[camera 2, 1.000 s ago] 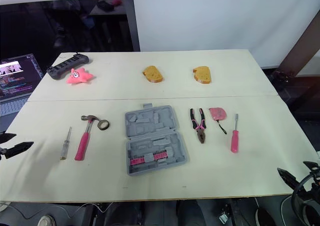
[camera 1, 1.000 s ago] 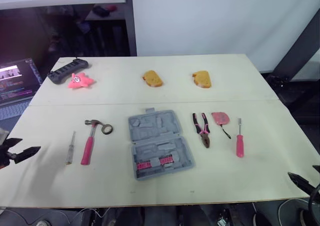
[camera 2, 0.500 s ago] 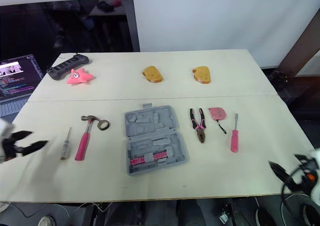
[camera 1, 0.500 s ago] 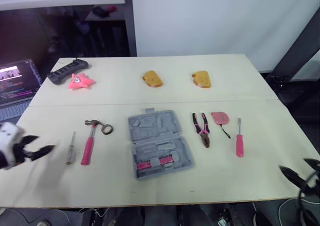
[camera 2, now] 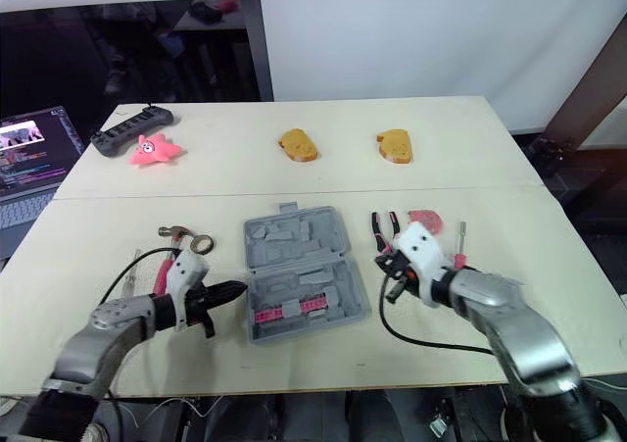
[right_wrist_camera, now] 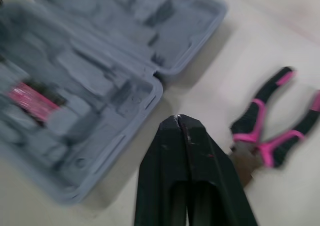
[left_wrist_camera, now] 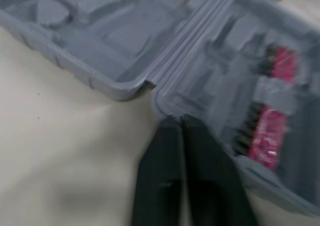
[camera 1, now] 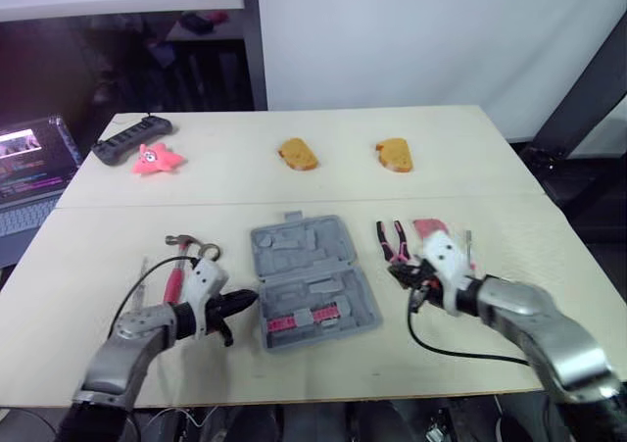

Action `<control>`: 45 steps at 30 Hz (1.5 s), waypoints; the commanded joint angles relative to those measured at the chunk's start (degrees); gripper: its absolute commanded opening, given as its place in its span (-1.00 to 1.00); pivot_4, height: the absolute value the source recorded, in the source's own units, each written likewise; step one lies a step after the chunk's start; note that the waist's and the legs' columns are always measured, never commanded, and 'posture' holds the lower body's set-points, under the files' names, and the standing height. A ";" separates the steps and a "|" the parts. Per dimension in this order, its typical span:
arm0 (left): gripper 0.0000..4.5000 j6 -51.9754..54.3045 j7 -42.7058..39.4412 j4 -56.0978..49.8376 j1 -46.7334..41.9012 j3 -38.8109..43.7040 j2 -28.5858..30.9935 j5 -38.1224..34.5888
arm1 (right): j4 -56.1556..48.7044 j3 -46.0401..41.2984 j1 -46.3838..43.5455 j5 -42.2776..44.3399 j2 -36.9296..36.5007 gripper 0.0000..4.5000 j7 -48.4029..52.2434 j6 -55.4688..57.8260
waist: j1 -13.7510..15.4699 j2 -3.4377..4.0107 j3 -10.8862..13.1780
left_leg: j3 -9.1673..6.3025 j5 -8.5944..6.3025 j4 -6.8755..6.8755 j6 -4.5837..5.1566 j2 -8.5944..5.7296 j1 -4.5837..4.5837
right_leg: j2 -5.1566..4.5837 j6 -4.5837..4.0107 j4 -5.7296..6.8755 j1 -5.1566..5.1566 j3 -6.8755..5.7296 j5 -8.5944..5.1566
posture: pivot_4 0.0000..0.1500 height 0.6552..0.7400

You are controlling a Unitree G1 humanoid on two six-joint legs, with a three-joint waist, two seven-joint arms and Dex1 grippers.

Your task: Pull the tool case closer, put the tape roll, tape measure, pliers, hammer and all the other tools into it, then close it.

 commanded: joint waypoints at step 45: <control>-0.97 -14.01 -15.96 14.80 -7.63 -13.17 0.90 11.24 | 4.33 21.37 -7.90 -21.28 7.05 -1.00 14.27 7.74 | -0.15 0.18 -0.54 | 0.02 -0.02 -0.11 0.02 0.03 0.36 | 0.07 -0.07 -0.03 0.22 0.03 0.06 | 1.00 1.00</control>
